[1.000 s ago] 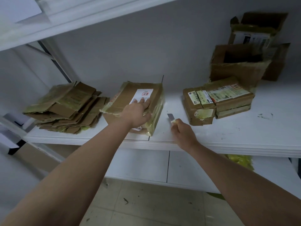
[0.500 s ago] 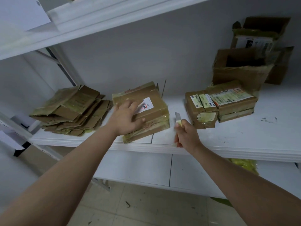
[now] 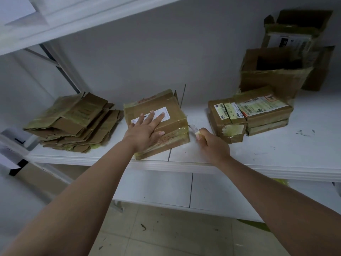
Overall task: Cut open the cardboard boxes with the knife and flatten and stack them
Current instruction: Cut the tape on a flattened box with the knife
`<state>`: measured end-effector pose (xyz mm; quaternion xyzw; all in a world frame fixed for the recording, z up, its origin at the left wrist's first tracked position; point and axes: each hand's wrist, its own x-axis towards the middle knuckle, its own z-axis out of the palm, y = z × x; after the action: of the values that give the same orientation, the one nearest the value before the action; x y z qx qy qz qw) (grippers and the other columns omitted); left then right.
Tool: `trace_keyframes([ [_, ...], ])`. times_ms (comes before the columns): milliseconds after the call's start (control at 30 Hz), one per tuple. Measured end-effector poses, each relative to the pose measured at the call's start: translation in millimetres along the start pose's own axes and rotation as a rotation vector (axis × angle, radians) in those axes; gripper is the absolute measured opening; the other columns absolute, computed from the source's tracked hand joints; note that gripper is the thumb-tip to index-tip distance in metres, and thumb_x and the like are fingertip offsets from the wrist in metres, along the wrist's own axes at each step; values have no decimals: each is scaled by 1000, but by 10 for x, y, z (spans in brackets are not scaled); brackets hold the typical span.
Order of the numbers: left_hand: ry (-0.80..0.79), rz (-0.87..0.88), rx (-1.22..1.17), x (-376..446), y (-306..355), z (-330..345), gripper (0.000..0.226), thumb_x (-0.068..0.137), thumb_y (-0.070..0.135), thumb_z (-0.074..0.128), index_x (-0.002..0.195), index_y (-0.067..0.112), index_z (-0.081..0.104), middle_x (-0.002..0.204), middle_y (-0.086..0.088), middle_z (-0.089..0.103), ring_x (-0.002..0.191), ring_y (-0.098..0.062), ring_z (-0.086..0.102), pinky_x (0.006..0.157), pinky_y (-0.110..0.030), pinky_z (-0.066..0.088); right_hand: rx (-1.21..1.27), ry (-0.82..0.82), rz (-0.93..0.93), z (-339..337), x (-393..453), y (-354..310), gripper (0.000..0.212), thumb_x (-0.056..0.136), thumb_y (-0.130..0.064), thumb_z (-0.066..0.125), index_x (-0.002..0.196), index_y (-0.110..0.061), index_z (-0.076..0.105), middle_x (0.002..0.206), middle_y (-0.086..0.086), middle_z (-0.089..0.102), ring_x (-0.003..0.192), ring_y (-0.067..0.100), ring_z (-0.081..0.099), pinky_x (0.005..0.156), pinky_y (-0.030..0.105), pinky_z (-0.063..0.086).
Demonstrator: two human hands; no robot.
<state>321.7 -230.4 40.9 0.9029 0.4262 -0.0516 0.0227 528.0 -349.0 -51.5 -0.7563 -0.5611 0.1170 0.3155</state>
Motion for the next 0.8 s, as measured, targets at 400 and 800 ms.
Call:
trace_keyframes([
  [400,21,-11,-29,20,-14,31,61,97,56,26,150,45,-2,162,6,-5,148,-26,-9,117,-52,3,-173,-43,-64,-37,58,62,20,101,-33,29,100,-21,45,67,-2,54,63,22,54,55,27,34],
  [800,-1,-5,-40,20,-23,-26,61,97,56,26,150,44,0,162,5,-4,149,-25,-8,117,-52,4,-394,-165,-154,-61,25,-12,13,99,-24,33,105,-21,44,68,-2,51,65,23,53,54,28,33],
])
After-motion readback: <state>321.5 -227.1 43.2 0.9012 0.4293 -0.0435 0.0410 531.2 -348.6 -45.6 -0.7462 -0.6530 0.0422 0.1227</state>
